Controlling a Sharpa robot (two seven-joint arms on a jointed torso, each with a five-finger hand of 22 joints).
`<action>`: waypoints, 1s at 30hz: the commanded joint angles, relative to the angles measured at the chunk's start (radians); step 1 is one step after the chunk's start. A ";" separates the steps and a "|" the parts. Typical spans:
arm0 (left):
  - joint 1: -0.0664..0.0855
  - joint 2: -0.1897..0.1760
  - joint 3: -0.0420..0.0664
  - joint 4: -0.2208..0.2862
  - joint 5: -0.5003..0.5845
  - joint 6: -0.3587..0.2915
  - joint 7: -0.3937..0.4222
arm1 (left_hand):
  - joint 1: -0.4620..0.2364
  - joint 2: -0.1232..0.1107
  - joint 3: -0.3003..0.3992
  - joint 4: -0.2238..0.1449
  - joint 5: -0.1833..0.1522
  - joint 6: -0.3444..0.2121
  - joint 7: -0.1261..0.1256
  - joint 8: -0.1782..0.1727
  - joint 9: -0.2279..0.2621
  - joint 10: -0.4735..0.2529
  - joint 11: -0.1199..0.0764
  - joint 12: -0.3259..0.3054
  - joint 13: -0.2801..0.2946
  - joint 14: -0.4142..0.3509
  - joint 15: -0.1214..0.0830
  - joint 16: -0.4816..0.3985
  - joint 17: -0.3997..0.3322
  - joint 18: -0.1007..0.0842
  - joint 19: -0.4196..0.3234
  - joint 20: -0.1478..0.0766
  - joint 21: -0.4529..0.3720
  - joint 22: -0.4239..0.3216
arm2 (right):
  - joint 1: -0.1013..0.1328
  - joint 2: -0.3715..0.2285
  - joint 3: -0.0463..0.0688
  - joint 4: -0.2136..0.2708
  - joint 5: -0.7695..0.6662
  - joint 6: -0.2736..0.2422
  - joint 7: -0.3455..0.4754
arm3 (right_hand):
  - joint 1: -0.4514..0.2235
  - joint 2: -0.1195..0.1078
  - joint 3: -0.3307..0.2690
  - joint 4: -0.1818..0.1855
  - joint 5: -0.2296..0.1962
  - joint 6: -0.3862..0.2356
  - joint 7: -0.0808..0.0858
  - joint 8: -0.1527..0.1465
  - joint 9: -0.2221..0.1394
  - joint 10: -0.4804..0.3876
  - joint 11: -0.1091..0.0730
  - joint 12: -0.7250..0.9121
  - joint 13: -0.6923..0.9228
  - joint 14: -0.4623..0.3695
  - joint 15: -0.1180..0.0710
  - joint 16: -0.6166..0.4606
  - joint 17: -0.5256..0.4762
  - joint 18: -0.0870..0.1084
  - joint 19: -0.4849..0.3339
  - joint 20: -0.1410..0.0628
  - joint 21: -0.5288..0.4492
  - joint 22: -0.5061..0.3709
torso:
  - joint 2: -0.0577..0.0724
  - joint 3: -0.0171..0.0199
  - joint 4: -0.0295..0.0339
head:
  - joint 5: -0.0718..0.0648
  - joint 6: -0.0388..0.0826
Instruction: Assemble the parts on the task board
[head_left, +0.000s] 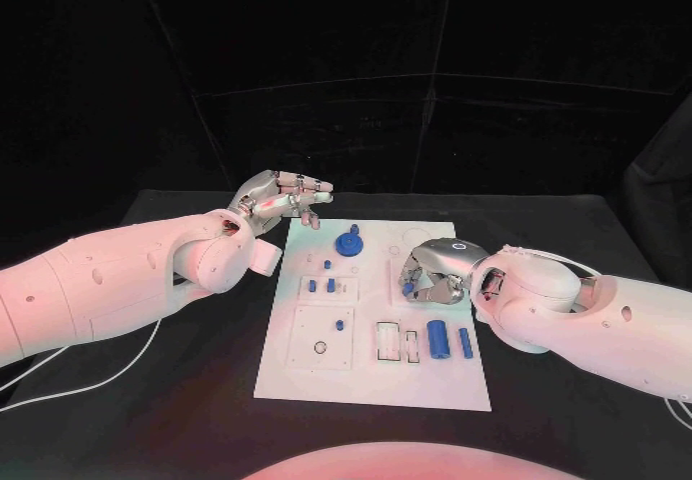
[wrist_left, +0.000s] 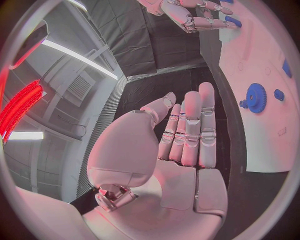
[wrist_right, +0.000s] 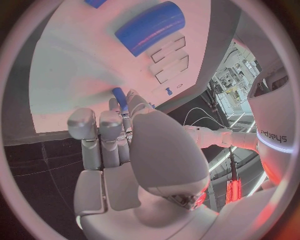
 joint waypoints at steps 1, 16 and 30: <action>0.001 0.001 0.001 0.000 0.004 0.010 0.008 | -0.007 -0.001 0.008 0.000 0.005 -0.004 0.000 0.006 0.001 -0.004 0.000 0.005 0.000 -0.006 -0.001 0.002 -0.001 0.006 -0.008 -0.002 -0.007 -0.001 | 0.001 0.004 0.000 -0.001 0.007 0.007 0.017 | 0.005 0.005 0.011 0.000 0.003 0.010 -0.001 0.003 0.000 0.012 0.001 -0.009 -0.002 0.008 -0.001 0.010 0.007 -0.020 0.010 0.000 0.008 0.007 | 0.000 0.0002 -0.0003 | 0.000 -0.001; 0.001 -0.001 0.001 0.000 0.004 0.011 0.002 | -0.006 0.001 0.012 -0.001 0.006 -0.004 -0.001 0.008 0.001 -0.004 -0.001 0.007 0.000 -0.006 -0.002 0.003 -0.002 0.006 -0.008 -0.002 -0.006 -0.002 | 0.001 -0.003 0.000 0.015 -0.003 -0.115 0.015 | 0.027 0.018 0.206 -0.055 -0.070 0.078 -0.008 0.013 0.003 0.102 -0.013 -0.045 0.002 0.021 -0.013 0.095 0.097 -0.038 0.056 -0.013 0.083 0.110 | -0.001 -0.0004 0.0004 | 0.001 -0.003; 0.001 -0.005 0.001 -0.001 0.004 0.011 0.002 | -0.005 0.002 0.015 -0.002 0.006 -0.004 -0.001 0.010 0.001 -0.004 -0.001 0.009 0.000 -0.006 -0.002 0.003 -0.003 0.007 -0.007 -0.002 -0.006 -0.002 | 0.001 -0.076 0.001 0.135 0.026 -0.192 0.035 | -0.048 -0.034 0.321 -0.097 -0.063 0.079 -0.002 -0.002 -0.001 0.114 -0.009 -0.082 0.003 0.017 -0.008 0.110 0.103 -0.040 0.052 -0.008 0.098 0.128 | -0.001 -0.0005 -0.0011 | 0.003 0.002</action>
